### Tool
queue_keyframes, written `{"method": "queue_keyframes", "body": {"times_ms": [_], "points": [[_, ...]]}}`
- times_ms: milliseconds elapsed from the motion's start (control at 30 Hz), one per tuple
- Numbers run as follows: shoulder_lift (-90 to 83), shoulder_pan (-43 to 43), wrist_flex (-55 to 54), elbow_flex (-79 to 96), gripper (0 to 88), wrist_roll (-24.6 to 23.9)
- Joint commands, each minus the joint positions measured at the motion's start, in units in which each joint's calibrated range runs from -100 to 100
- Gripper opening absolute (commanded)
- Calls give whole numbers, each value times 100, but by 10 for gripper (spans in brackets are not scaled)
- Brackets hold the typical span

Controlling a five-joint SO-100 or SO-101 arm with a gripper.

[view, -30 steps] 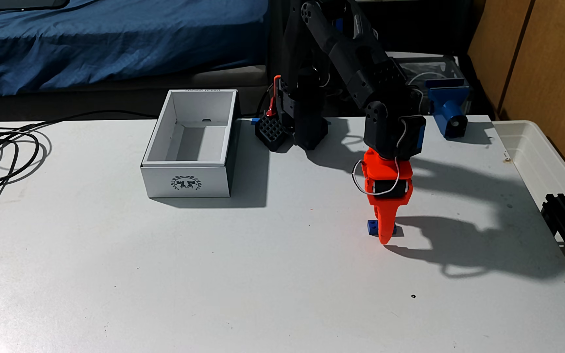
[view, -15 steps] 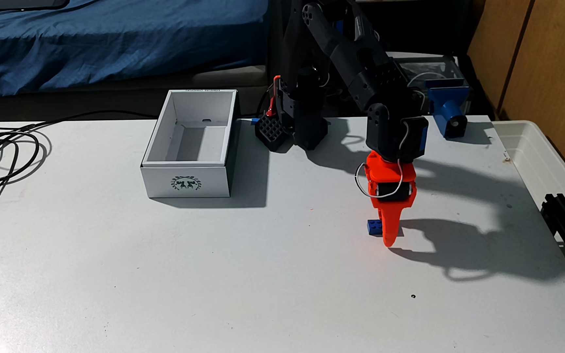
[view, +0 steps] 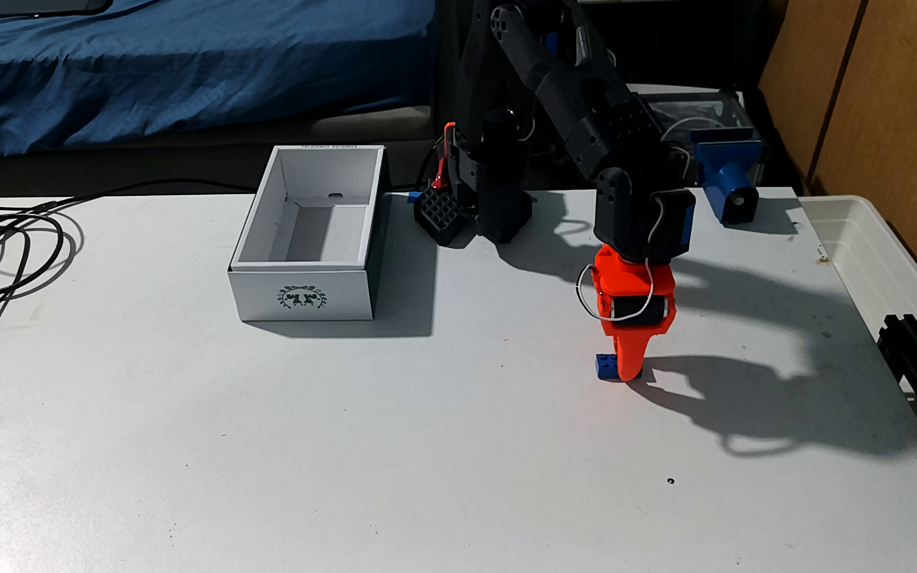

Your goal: Grab the blue brick and place in box

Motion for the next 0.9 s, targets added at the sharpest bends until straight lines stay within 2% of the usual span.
{"method": "queue_keyframes", "body": {"times_ms": [0, 500, 867], "points": [[48, -5, -45, -61, 24, 35], [-54, 47, 33, -70, 8, 35], [-1889, 575, 1472, -389, 8, 40]]}}
